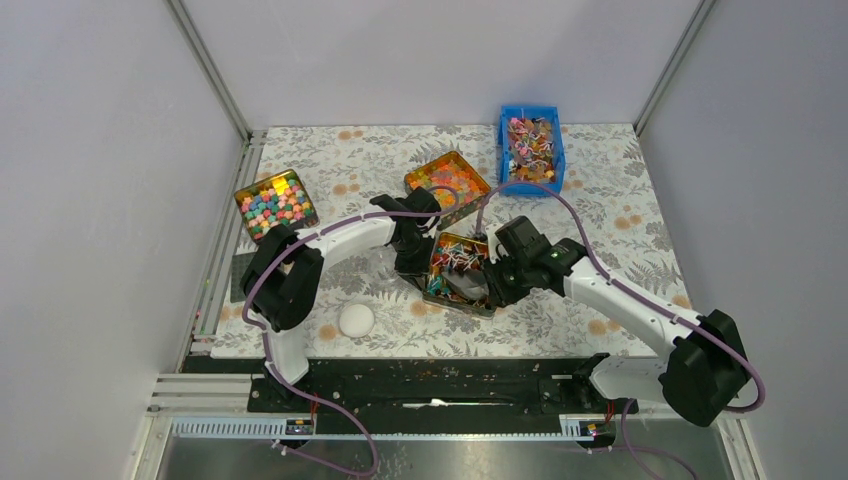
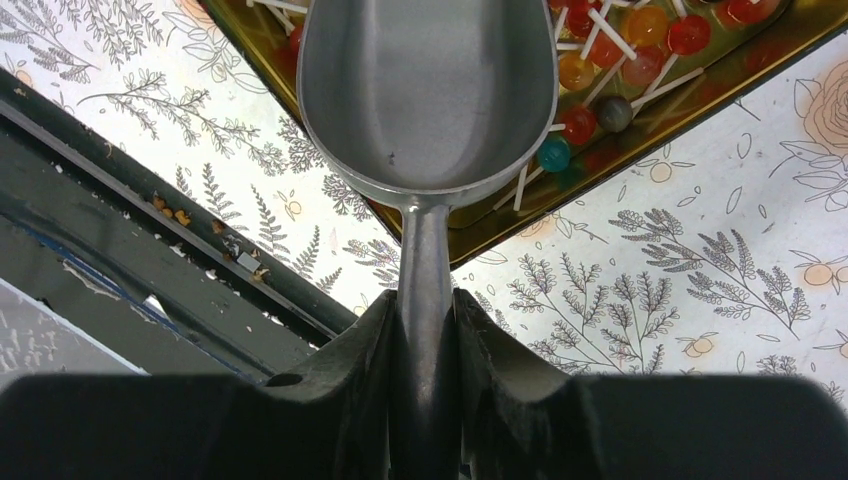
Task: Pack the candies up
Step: Scoop the fake candies from the storage box.
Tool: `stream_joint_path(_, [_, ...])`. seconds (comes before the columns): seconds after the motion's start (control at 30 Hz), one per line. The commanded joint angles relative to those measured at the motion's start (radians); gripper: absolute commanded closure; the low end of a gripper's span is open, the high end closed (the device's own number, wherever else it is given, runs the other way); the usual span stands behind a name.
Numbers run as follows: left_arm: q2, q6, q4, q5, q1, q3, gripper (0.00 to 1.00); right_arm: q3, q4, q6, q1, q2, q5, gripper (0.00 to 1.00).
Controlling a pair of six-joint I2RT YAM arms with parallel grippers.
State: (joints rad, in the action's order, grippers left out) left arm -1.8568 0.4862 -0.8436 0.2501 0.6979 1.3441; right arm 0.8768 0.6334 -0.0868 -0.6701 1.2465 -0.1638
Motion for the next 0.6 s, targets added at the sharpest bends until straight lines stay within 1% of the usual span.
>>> stream_joint_path(0.0, [-0.009, 0.013, 0.023, 0.060, 0.002, 0.031, 1.00, -0.017, -0.041, -0.079, -0.011, 0.011, 0.073, 1.00])
stream_joint_path(0.23, [-0.006, 0.028, 0.024, 0.094, 0.000, 0.036, 1.00, -0.036, -0.068, -0.144, -0.034, 0.047, 0.158, 1.00])
stream_joint_path(0.3, [-0.006, 0.030, 0.023, 0.102, 0.001, 0.038, 1.00, -0.036, -0.082, -0.142, -0.062, 0.051, 0.196, 1.00])
stream_joint_path(0.47, [-0.001, 0.034, 0.023, 0.117, 0.002, 0.039, 1.00, -0.056, -0.149, -0.109, -0.117, 0.045, 0.217, 1.00])
stream_joint_path(0.57, [0.003, 0.034, 0.023, 0.124, 0.000, 0.039, 1.00, -0.069, -0.177, -0.098, -0.123, 0.045, 0.223, 1.00])
